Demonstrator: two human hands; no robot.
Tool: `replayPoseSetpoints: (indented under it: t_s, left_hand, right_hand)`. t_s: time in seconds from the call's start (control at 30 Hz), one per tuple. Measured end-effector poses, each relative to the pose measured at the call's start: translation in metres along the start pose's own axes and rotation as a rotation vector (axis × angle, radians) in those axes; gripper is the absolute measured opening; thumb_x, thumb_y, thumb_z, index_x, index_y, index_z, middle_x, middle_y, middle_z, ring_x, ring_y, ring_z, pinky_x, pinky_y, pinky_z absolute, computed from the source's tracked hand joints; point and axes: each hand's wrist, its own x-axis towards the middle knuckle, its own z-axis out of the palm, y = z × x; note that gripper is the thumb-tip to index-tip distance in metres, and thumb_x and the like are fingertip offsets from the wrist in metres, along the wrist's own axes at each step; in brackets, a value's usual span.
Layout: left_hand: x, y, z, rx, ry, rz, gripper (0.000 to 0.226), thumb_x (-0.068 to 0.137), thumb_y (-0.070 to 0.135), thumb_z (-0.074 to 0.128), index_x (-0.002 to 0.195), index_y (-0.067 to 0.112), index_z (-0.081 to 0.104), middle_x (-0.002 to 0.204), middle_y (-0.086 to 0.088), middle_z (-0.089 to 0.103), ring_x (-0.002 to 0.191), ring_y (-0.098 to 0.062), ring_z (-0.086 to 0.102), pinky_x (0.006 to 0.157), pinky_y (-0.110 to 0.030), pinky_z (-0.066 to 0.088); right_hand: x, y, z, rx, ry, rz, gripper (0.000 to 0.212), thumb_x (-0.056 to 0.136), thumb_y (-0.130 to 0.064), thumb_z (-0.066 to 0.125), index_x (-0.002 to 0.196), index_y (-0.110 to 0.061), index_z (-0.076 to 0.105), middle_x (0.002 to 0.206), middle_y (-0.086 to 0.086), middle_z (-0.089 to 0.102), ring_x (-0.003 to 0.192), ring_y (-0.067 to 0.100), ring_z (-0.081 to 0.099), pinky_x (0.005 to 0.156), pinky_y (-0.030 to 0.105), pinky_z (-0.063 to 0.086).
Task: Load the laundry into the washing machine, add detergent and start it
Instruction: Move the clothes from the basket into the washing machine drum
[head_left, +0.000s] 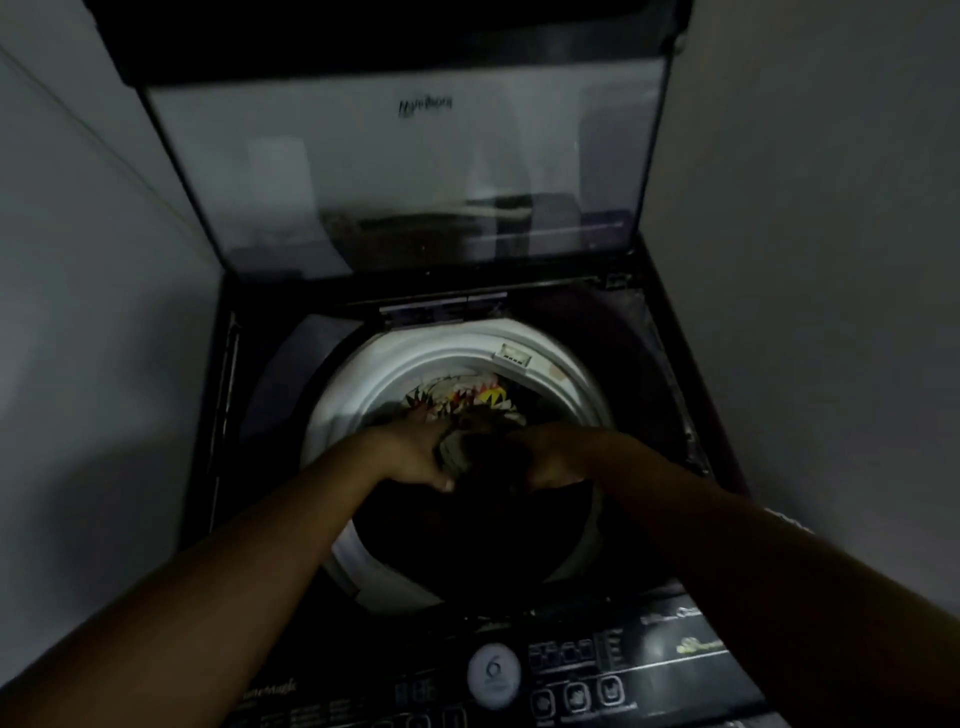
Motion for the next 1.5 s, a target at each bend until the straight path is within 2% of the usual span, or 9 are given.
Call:
replayPoseSetpoints:
  t_s: [0.13,0.23,0.4,0.6,0.77,0.9,1.17,1.3,1.5]
  left_hand:
    - [-0.004,0.056,-0.031,-0.103,0.273,0.079,0.100,0.081,0.054,0.071,0.157,0.034,0.009,0.166,-0.004,0.000,0.154,-0.025,0.001,0.122,-0.042,0.019]
    - [-0.004,0.124,-0.047,-0.108,0.466,0.161,0.096,0.085,0.046,0.071,0.158,0.035,0.010,0.166,-0.006,0.001,0.153,-0.028,0.007,0.120,-0.045,0.024]
    - [-0.001,0.268,-0.047,-0.112,0.584,0.341,0.086,0.090,0.036,0.063,0.158,0.034,0.011,0.165,-0.004,0.008,0.151,-0.028,0.015,0.120,-0.043,0.026]
    - [0.048,0.425,0.026,-0.098,0.407,0.556,0.079,0.090,0.041,0.062,0.157,0.023,0.024,0.159,-0.004,0.023,0.148,-0.021,0.022,0.122,-0.036,0.022]
    - [0.116,0.485,0.121,-0.143,0.175,0.456,0.074,0.091,0.029,0.067,0.155,0.017,0.030,0.157,-0.009,0.029,0.144,-0.023,0.031,0.115,-0.023,0.024]
    - [0.178,0.467,0.206,-0.148,0.010,0.317,0.073,0.090,0.032,0.068,0.153,0.020,0.034,0.154,-0.008,0.031,0.142,-0.023,0.035,0.115,-0.027,0.031]
    - [0.300,0.394,0.343,-0.067,-0.149,0.072,0.076,0.088,0.039,0.067,0.153,0.021,0.031,0.153,-0.014,0.031,0.130,-0.032,0.049,0.107,-0.038,0.043]
    - [0.363,0.368,0.398,-0.022,-0.094,0.035,0.078,0.086,0.039,0.069,0.152,0.017,0.031,0.154,-0.019,0.030,0.140,-0.036,0.036,0.113,-0.040,0.036]
    - [0.456,0.351,0.459,-0.065,0.079,-0.003,0.098,0.081,0.044,0.072,0.157,0.017,0.016,0.163,-0.012,0.017,0.149,-0.033,0.018,0.120,-0.040,0.025]
  right_hand:
    - [-0.065,0.016,-0.043,-0.071,0.325,-0.059,0.058,0.091,-0.033,0.069,0.145,-0.021,0.051,0.143,0.007,0.057,0.132,0.026,0.053,0.109,0.031,0.040]
    - [-0.122,0.046,-0.062,-0.085,0.617,-0.138,0.055,0.087,-0.044,0.060,0.137,-0.020,0.058,0.132,0.011,0.063,0.121,0.029,0.059,0.100,0.037,0.048]
    - [-0.209,0.147,-0.055,0.021,0.858,-0.092,0.032,0.092,-0.028,0.060,0.117,-0.010,0.062,0.111,0.013,0.062,0.099,0.030,0.062,0.087,0.042,0.053]
    - [-0.278,0.290,0.026,0.215,0.743,0.169,0.045,0.095,-0.027,0.061,0.137,-0.012,0.056,0.134,0.015,0.060,0.122,0.031,0.058,0.104,0.038,0.046]
    - [-0.286,0.383,0.114,0.312,0.648,0.360,0.049,0.093,-0.030,0.064,0.140,-0.019,0.055,0.136,0.010,0.061,0.123,0.030,0.059,0.100,0.030,0.043]
    - [-0.255,0.436,0.185,0.387,0.495,0.413,0.052,0.094,-0.029,0.063,0.143,-0.021,0.051,0.136,0.011,0.062,0.119,0.031,0.062,0.099,0.036,0.048]
    - [-0.138,0.507,0.298,0.566,0.378,0.456,0.059,0.093,-0.028,0.064,0.149,-0.020,0.045,0.146,0.012,0.055,0.133,0.030,0.052,0.104,0.030,0.041]
    - [-0.074,0.539,0.343,0.659,0.358,0.480,0.064,0.093,-0.020,0.065,0.152,-0.018,0.040,0.150,0.013,0.049,0.138,0.028,0.047,0.105,0.026,0.037]
    - [0.011,0.586,0.407,0.737,0.267,0.652,0.075,0.092,-0.036,0.062,0.156,-0.026,0.025,0.152,0.015,0.037,0.138,0.038,0.042,0.110,0.044,0.041]
